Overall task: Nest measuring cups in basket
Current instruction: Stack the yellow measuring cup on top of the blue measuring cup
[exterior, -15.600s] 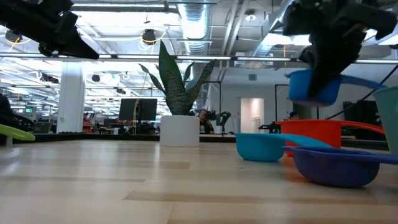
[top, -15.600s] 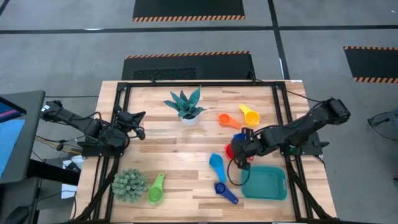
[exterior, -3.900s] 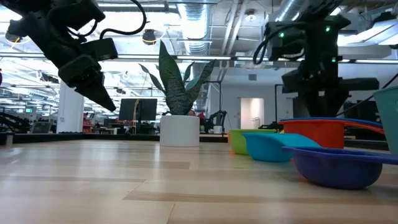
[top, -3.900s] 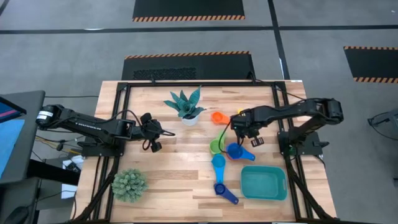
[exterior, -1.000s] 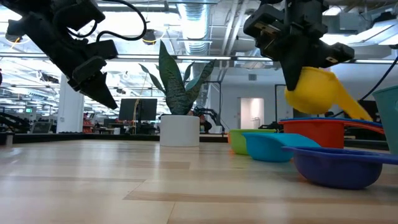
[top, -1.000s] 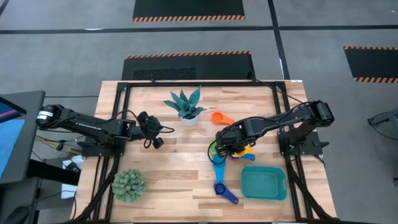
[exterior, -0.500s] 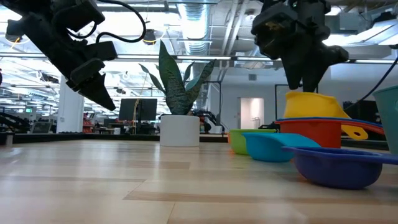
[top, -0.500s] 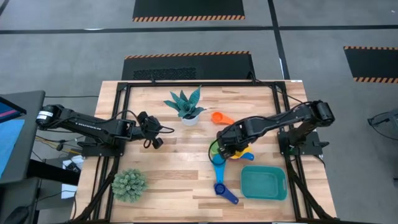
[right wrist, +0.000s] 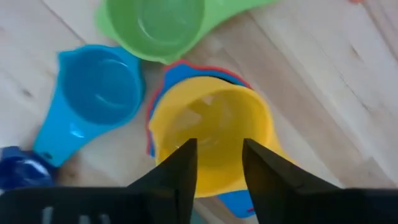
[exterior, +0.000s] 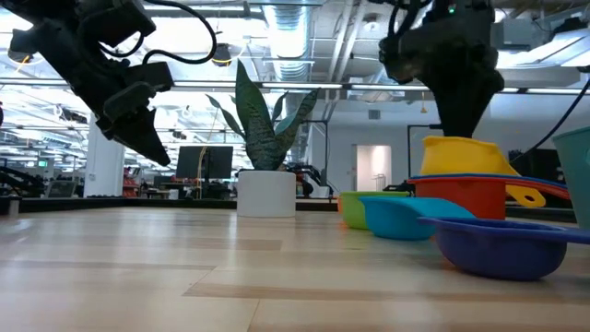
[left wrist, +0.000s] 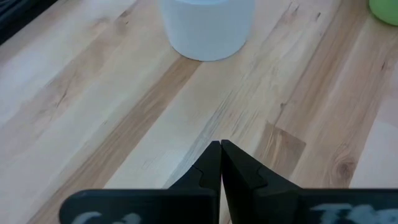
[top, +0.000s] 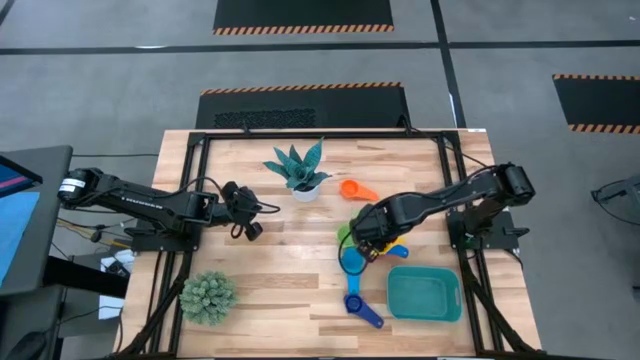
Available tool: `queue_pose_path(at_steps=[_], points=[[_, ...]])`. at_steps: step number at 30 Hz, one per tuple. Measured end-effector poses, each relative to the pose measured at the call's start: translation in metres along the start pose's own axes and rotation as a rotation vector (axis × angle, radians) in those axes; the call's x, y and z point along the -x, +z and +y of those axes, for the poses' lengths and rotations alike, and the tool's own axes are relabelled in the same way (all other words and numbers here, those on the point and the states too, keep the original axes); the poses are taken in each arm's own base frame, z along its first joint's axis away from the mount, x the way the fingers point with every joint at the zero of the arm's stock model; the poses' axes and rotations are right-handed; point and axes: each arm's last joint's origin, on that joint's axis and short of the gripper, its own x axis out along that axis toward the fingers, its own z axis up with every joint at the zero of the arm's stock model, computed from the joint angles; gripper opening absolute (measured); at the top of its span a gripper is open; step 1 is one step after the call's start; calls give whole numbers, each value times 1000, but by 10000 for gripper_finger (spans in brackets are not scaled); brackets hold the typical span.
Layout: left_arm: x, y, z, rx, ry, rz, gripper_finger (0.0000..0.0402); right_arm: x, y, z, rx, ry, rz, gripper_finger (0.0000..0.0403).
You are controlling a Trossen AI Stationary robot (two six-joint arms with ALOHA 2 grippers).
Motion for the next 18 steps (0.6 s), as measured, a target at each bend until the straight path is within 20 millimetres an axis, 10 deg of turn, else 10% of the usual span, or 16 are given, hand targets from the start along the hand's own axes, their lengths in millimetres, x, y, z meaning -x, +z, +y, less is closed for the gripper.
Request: queue_pose_path(at_steps=[18], points=[[0, 0, 0, 2, 2, -6, 0, 3, 4, 3, 104, -106, -7, 102]])
